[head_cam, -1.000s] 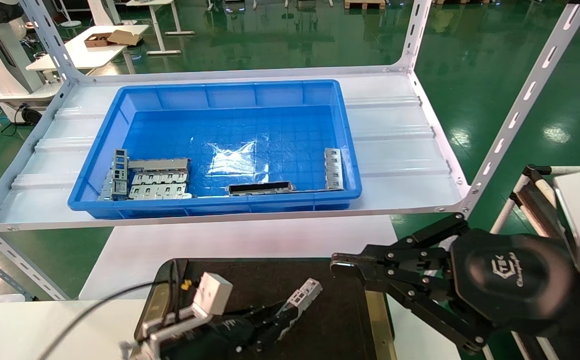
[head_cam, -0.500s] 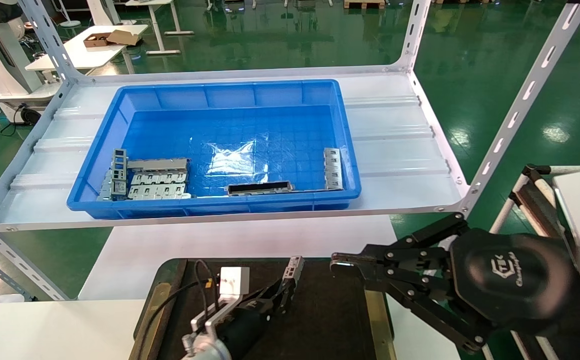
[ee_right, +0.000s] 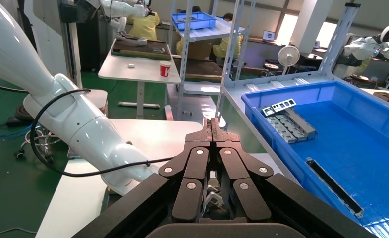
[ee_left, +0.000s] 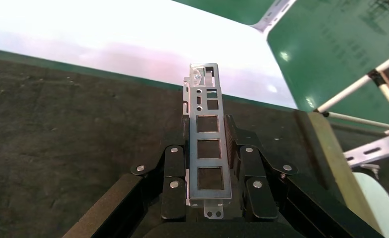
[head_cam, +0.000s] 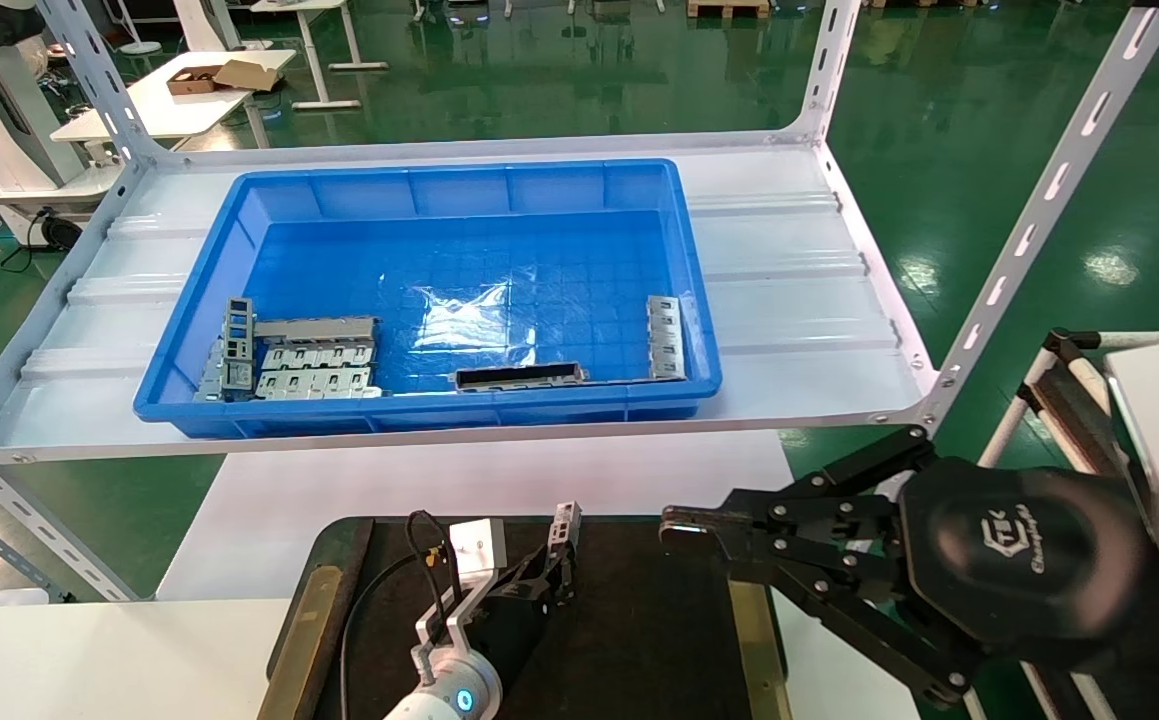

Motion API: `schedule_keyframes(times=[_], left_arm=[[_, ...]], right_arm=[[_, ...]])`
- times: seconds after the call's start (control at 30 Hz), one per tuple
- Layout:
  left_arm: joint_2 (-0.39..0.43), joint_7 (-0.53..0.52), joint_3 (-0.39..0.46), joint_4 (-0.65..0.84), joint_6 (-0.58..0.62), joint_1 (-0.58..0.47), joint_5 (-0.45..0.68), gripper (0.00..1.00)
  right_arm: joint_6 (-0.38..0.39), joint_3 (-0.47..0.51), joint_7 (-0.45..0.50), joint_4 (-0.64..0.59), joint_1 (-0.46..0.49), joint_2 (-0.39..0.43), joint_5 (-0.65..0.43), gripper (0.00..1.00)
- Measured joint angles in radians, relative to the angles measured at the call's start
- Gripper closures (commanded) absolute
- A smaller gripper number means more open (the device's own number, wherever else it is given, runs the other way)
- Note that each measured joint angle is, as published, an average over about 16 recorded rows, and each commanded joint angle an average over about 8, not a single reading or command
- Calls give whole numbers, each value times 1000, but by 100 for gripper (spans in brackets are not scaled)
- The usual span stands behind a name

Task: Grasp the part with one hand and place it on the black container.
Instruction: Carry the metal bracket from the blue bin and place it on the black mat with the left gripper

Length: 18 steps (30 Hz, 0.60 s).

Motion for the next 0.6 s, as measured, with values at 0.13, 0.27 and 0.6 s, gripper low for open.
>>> schedule_keyframes(times=[0.13,0.27,0.6], left_arm=[[12,-8,14,19,-19,-3,-7,100],[17,-20,32,30,-33,-4,-13,100],[19,-57,84,49,-52,-12,-27,100]], right_arm=[[0,0,0,0,0,0,0,100],[0,0,0,0,0,0,0,100],[0,0,0,0,0,0,0,100]])
